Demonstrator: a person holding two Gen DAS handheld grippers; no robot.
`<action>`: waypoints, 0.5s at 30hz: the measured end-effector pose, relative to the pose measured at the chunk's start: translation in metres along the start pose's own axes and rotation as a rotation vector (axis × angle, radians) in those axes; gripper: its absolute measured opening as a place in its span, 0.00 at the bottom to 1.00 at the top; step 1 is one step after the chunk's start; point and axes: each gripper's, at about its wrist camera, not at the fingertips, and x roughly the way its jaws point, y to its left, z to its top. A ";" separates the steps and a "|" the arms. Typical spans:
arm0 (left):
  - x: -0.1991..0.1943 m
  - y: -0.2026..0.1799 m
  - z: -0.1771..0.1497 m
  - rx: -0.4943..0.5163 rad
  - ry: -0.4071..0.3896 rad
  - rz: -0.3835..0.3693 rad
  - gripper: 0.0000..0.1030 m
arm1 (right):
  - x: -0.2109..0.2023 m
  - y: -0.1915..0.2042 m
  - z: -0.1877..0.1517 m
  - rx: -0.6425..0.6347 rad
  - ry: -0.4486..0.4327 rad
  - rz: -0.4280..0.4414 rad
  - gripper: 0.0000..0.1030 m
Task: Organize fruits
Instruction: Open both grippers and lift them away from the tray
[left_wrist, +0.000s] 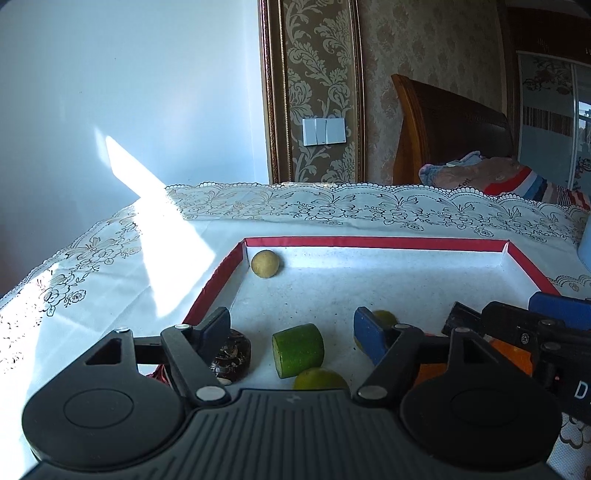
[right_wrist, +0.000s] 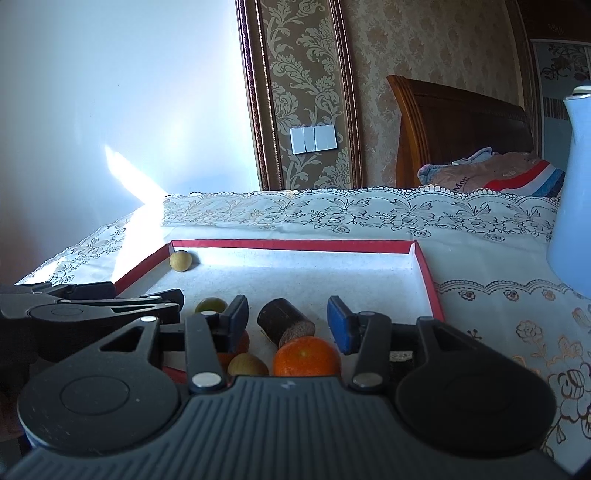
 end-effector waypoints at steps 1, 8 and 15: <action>-0.003 -0.001 0.000 0.008 -0.006 0.000 0.71 | -0.001 0.000 0.000 0.001 0.000 -0.001 0.44; -0.026 -0.003 -0.003 0.010 -0.026 -0.003 0.77 | -0.011 0.000 -0.002 0.013 -0.020 -0.019 0.57; -0.043 -0.001 -0.011 0.012 -0.011 -0.010 0.78 | -0.027 0.003 -0.011 0.036 -0.021 -0.021 0.59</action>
